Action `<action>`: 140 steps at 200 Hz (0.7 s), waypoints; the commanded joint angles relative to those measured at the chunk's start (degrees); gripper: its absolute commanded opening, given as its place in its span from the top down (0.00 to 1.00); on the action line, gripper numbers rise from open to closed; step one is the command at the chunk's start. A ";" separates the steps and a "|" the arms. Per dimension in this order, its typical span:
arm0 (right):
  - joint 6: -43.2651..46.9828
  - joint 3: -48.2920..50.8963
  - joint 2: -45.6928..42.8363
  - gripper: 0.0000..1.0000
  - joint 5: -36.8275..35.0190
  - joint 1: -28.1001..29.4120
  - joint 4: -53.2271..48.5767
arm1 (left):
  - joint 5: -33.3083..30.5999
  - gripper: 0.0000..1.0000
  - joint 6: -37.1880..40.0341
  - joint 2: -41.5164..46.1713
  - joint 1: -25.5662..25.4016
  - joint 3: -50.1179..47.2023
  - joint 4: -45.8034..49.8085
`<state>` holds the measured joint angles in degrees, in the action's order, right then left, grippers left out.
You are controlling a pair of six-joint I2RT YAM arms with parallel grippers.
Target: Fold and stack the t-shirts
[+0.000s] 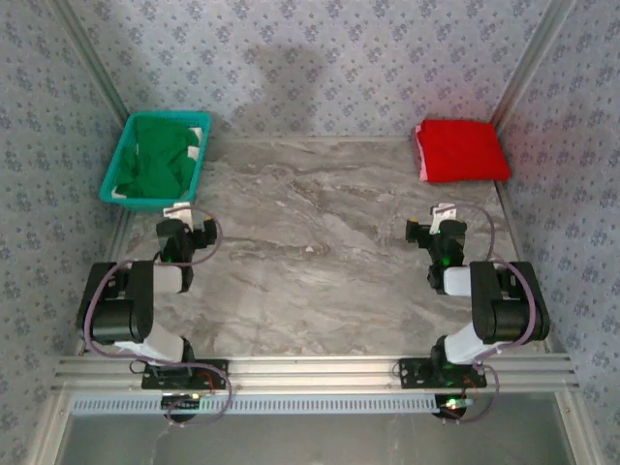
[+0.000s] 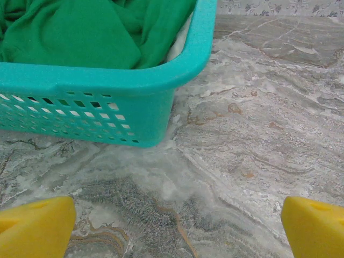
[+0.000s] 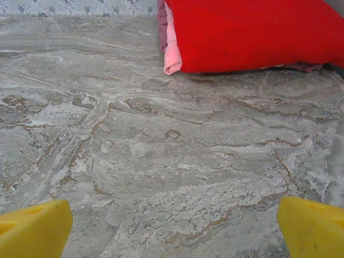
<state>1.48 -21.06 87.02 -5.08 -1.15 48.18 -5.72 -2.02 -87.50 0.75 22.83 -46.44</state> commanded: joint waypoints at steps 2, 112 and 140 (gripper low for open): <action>-0.88 -0.97 0.43 0.00 0.42 -0.34 -0.55 | 0.75 0.02 -0.21 -0.30 0.21 0.69 -0.38; -1.37 -6.46 -13.94 0.00 -15.00 6.76 -19.96 | -3.32 0.02 0.51 14.45 -2.63 5.54 18.98; -9.53 -20.93 -20.91 0.00 -7.50 8.44 -41.68 | -0.52 0.02 -6.46 26.93 -2.68 13.95 31.27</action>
<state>-1.34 -29.65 71.48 -12.86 5.74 24.84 -6.76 -3.73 -68.93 -1.83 27.46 -26.98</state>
